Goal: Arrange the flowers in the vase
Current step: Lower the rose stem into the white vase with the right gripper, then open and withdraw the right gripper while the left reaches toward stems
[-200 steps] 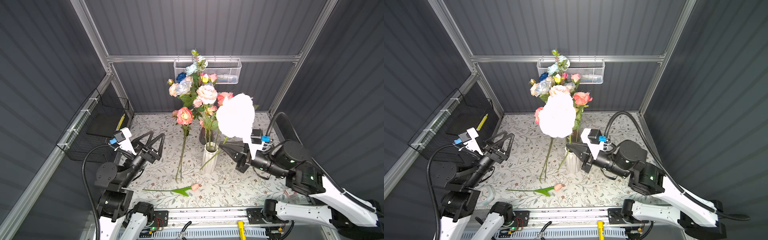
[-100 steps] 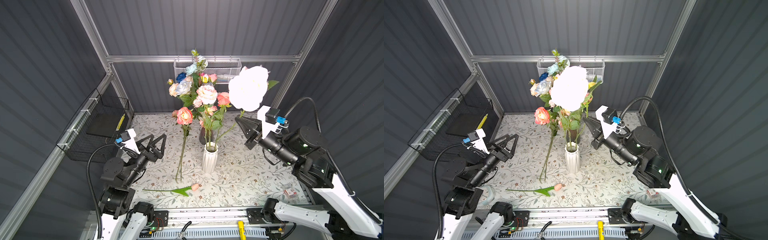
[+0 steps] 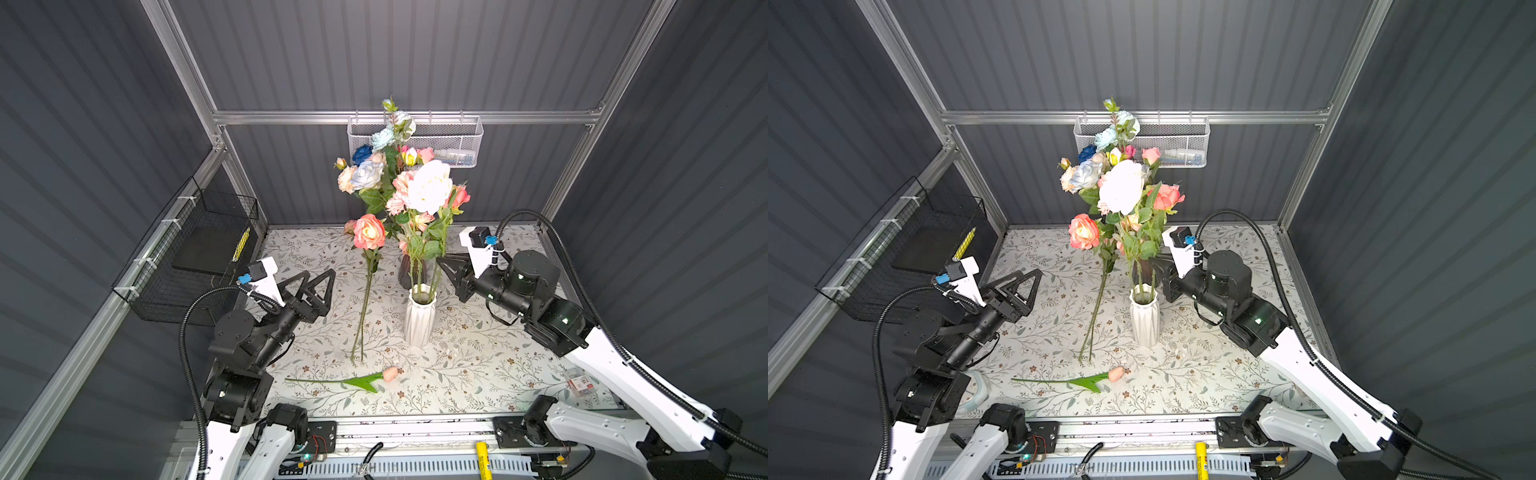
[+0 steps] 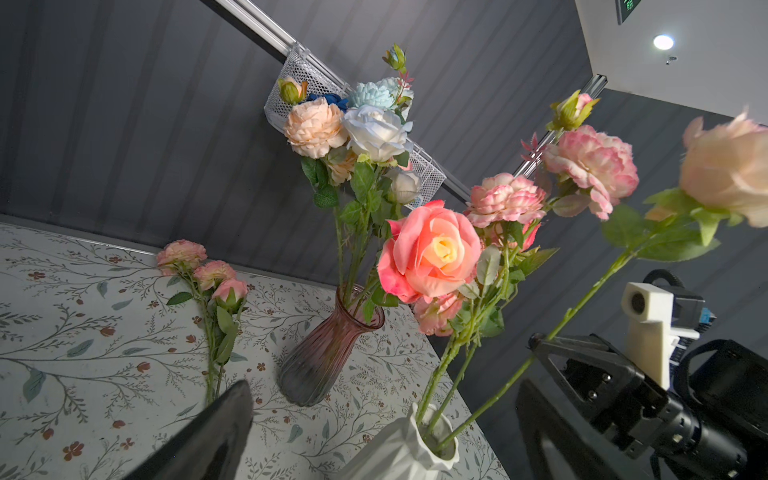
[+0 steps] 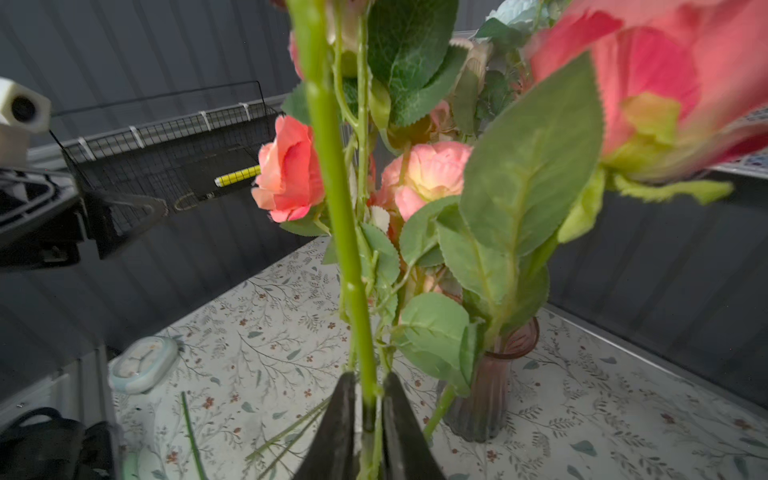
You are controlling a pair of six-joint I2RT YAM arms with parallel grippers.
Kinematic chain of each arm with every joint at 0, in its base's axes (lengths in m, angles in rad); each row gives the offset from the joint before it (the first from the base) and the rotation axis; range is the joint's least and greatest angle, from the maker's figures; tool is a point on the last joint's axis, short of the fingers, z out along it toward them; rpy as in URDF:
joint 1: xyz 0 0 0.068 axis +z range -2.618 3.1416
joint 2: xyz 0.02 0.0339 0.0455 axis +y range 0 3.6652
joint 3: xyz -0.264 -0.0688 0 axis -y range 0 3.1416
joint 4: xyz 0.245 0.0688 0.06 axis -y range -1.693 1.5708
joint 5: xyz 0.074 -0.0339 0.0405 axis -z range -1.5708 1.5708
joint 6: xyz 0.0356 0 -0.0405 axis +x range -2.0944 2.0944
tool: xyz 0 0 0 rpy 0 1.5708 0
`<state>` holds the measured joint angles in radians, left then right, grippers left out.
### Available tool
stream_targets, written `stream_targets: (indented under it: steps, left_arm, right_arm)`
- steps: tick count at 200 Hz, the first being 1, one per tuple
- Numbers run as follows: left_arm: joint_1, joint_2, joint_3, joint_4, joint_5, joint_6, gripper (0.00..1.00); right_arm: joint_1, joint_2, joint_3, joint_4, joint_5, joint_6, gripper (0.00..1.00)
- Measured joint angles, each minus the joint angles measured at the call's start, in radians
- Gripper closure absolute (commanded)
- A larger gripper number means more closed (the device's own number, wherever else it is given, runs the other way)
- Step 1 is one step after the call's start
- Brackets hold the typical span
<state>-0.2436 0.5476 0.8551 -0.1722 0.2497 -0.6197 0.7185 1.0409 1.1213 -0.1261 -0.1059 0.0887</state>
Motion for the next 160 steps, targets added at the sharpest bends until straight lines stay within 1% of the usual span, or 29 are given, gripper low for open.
stream_targets:
  steps: [10,21,34,46,74,115,135,152,160]
  left_arm:
    - [0.000,0.010,0.000,-0.002,0.000,0.000,0.00]
    - [0.000,0.022,0.000,-0.007,0.000,0.000,0.00]
    - [0.000,0.038,0.000,-0.013,-0.001,0.000,0.00]
    - [0.000,0.054,0.000,-0.017,-0.003,0.000,0.00]
    - [0.000,0.087,-0.013,-0.018,-0.008,0.000,0.00]
    - [0.000,0.156,-0.039,-0.033,-0.031,0.011,0.01]
    - [0.000,0.220,-0.045,-0.037,-0.033,0.024,0.12]
    - [0.000,0.312,-0.047,-0.034,-0.031,0.031,0.28]
    - [0.000,0.359,-0.048,-0.029,-0.029,0.036,0.29]
  right_arm:
    - [-0.006,0.003,-0.006,-0.002,-0.005,0.010,0.55]
    - [-0.012,0.002,-0.010,-0.001,-0.012,0.030,0.49]
    - [-0.018,-0.002,-0.011,0.000,-0.023,0.046,0.38]
    - [-0.023,-0.012,-0.016,0.002,-0.029,0.066,0.32]
    - [-0.027,-0.062,-0.036,0.003,-0.040,0.088,0.23]
    - [-0.031,-0.193,-0.079,0.008,-0.049,0.117,0.18]
    - [-0.032,-0.266,-0.106,0.012,-0.049,0.131,0.17]
    - [-0.032,-0.315,-0.134,0.021,-0.048,0.140,0.16]
    - [-0.032,-0.336,-0.144,0.023,-0.048,0.145,0.16]
